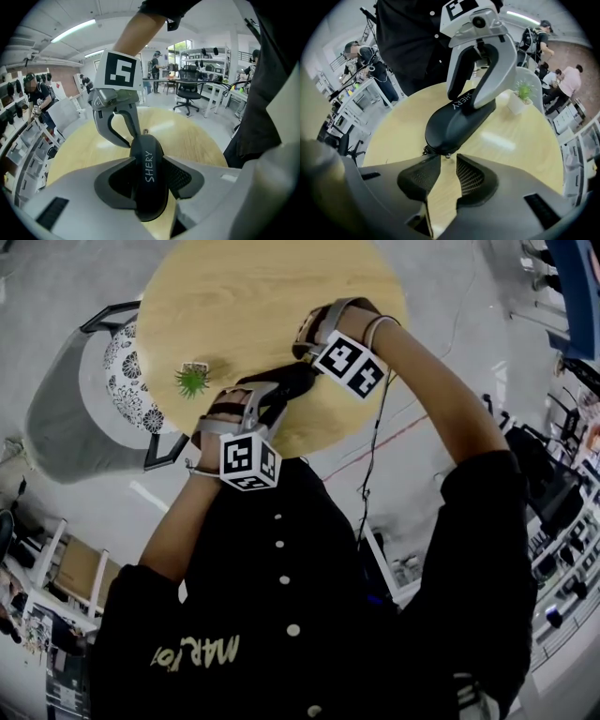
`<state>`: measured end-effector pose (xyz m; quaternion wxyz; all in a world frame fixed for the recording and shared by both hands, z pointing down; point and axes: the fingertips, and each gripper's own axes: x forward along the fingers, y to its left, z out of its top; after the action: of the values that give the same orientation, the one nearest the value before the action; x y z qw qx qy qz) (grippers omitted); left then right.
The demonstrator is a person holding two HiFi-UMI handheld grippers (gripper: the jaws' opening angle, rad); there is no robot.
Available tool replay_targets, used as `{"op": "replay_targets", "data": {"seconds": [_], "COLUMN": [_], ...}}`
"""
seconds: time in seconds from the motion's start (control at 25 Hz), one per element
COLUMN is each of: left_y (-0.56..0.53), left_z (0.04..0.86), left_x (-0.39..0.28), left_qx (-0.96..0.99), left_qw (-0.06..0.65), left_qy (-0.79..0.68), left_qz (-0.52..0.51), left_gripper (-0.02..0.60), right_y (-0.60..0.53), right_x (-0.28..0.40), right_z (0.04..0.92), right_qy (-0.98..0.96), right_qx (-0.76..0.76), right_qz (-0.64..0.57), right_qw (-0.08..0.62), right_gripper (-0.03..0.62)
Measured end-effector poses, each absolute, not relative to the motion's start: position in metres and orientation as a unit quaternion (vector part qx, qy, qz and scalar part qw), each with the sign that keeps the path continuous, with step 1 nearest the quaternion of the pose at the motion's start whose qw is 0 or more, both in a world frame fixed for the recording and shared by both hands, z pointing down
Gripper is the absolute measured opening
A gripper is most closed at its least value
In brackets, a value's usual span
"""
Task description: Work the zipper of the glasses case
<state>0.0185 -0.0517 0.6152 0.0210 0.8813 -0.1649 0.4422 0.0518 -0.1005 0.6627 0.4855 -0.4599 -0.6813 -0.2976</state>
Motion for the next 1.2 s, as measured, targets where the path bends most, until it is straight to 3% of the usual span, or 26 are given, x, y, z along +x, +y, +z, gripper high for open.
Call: {"op": "replay_targets", "data": {"seconds": [0.28,0.64,1.2], "left_y": [-0.052,-0.054,-0.054], "left_z": [0.615,0.615,0.616], "left_x": [0.019,0.019,0.018], "left_qx": [0.882,0.877,0.867], "left_qw": [0.023,0.038,0.041], "left_qy": [-0.167,-0.173,-0.182], "left_qz": [0.440,0.447,0.461], "left_gripper": [0.172,0.172,0.175], "right_y": [-0.100,-0.103,-0.102], "right_x": [0.054,0.057,0.066], "right_z": [0.666,0.665,0.661], "right_qy": [-0.675,-0.706,-0.717], "right_qx": [-0.468,-0.425,-0.371], "right_qz": [-0.315,-0.287,-0.274], "right_qw": [0.476,0.489,0.523], "right_gripper": [0.032,0.000,0.002]}}
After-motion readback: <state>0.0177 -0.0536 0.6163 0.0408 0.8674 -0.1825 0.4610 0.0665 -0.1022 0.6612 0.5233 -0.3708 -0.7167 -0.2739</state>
